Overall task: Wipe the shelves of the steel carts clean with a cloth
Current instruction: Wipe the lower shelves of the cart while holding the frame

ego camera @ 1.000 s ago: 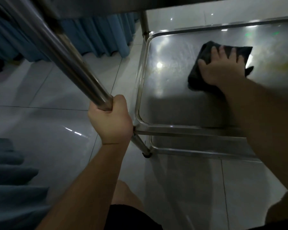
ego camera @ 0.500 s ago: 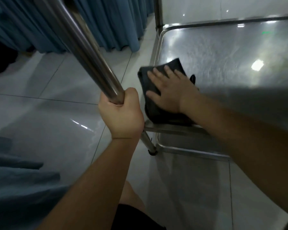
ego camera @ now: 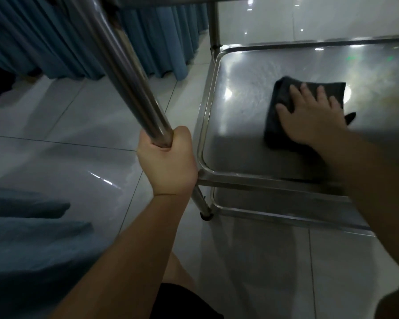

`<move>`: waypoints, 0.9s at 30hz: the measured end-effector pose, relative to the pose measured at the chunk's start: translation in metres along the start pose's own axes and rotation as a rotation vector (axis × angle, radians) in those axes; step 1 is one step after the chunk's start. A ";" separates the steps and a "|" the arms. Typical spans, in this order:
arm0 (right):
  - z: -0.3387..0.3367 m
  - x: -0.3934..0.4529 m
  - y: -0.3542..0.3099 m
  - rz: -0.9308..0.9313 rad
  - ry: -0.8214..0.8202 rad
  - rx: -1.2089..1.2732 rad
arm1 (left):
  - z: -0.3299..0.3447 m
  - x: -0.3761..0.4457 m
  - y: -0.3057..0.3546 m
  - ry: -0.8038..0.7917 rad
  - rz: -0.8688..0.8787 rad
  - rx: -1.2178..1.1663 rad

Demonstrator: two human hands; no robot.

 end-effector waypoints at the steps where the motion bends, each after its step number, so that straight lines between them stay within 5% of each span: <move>1: 0.005 0.015 -0.014 0.031 -0.005 0.020 | 0.000 0.000 -0.001 -0.004 -0.002 -0.011; 6: 0.028 0.061 -0.095 0.014 -0.090 0.127 | 0.001 0.002 0.001 -0.014 0.005 -0.032; 13: 0.061 -0.001 -0.166 -0.332 -0.170 0.034 | -0.001 0.004 0.003 -0.040 0.004 -0.034; 18: 0.077 -0.078 -0.168 -0.487 -0.270 -0.007 | -0.006 0.001 0.004 0.004 0.017 0.048; 27: 0.049 -0.124 -0.088 -0.470 -0.221 0.031 | -0.015 -0.013 0.008 -0.055 0.025 0.193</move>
Point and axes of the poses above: each hand's wrist, its own x-axis towards the middle knuckle, its own z-axis out of the palm, y = z × x, the point moved 6 cm from there along x, towards the middle knuckle, and after that the axes turned 14 degrees about x, right-handed, at the moved point
